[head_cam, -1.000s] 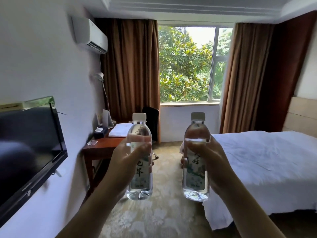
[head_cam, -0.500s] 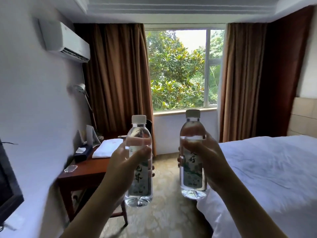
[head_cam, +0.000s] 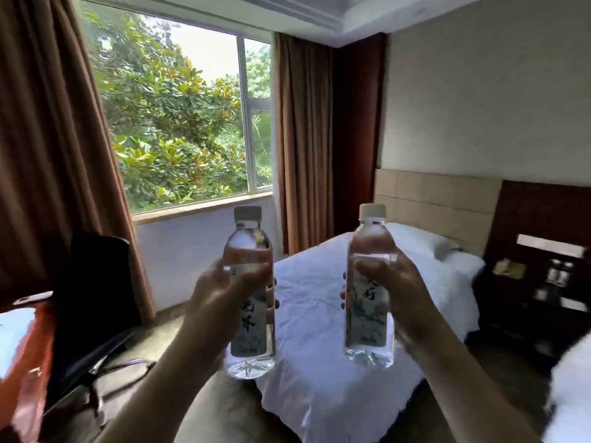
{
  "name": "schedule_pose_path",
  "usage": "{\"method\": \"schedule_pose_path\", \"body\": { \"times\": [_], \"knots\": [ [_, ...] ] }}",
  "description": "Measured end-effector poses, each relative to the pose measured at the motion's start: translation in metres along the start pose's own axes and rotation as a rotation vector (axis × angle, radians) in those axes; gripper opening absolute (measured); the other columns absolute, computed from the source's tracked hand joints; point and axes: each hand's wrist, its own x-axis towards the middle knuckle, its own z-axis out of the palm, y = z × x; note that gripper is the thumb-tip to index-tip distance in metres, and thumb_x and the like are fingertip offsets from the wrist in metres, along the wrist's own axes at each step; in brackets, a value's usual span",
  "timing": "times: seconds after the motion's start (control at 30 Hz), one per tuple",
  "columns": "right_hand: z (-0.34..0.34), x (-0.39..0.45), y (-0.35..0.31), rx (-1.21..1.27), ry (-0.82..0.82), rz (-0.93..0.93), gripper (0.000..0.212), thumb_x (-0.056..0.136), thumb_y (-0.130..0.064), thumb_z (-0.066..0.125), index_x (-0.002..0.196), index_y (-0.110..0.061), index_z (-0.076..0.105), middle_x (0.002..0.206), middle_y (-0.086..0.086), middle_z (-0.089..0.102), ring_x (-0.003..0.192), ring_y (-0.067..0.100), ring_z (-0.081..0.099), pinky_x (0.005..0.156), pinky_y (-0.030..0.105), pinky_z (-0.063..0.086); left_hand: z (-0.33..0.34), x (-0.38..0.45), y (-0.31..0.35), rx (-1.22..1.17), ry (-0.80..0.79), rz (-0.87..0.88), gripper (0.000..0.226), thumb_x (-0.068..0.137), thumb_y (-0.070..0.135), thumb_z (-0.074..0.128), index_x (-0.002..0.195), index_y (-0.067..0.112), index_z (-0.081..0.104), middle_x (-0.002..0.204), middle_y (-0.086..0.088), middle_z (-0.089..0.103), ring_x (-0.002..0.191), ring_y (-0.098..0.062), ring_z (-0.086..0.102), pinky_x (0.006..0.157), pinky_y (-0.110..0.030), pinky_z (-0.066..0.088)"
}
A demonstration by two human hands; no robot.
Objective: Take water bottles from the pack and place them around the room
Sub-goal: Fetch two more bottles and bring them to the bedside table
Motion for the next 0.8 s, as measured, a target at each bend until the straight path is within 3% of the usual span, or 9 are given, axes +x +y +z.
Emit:
{"method": "schedule_pose_path", "body": {
  "times": [0.13,0.4,0.53,0.63,0.8],
  "knots": [
    [-0.028,0.033,0.006,-0.071,0.185,-0.057,0.045,0.063,-0.039,0.073,0.101,-0.016,0.063,0.083,0.014,0.064,0.073,0.031,0.066,0.064,0.044,0.057,0.026,0.074,-0.024,-0.071,-0.207,0.023,0.018,0.066,0.038,0.075,0.083,0.034,0.071,0.078,-0.007,0.073,0.066,-0.026,0.072,0.058,-0.032,0.059],
    [-0.085,0.058,0.008,-0.175,0.564,-0.115,0.051,0.065,-0.025,0.072,0.106,-0.001,0.054,0.086,0.020,0.058,0.068,0.032,0.061,0.060,0.043,0.056,0.112,0.189,-0.074,-0.216,-0.567,-0.057,0.027,0.065,0.031,0.076,0.090,0.024,0.070,0.080,-0.014,0.071,0.068,-0.032,0.069,0.060,-0.039,0.057],
    [-0.127,0.062,0.009,-0.253,0.699,-0.124,0.050,0.066,-0.022,0.070,0.108,-0.002,0.052,0.079,0.016,0.059,0.062,0.032,0.062,0.059,0.043,0.056,0.173,0.219,-0.102,-0.247,-0.680,-0.089,0.026,0.067,0.027,0.074,0.092,0.021,0.069,0.083,-0.015,0.073,0.068,-0.032,0.072,0.059,-0.038,0.057],
    [-0.168,0.070,0.016,-0.317,0.801,-0.118,0.043,0.072,-0.020,0.064,0.111,-0.004,0.054,0.075,0.009,0.064,0.063,0.026,0.066,0.060,0.038,0.059,0.223,0.241,-0.122,-0.253,-0.744,-0.109,0.016,0.081,0.016,0.072,0.095,0.013,0.066,0.080,-0.018,0.071,0.063,-0.029,0.071,0.056,-0.034,0.059],
    [-0.265,0.100,0.032,-0.335,0.862,-0.122,0.043,0.073,-0.021,0.063,0.110,-0.003,0.052,0.076,0.012,0.064,0.063,0.030,0.066,0.059,0.039,0.059,0.319,0.279,-0.161,-0.263,-0.804,-0.134,0.021,0.071,0.024,0.068,0.090,0.017,0.068,0.083,-0.022,0.069,0.065,-0.028,0.070,0.061,-0.038,0.061]
  ]
}}
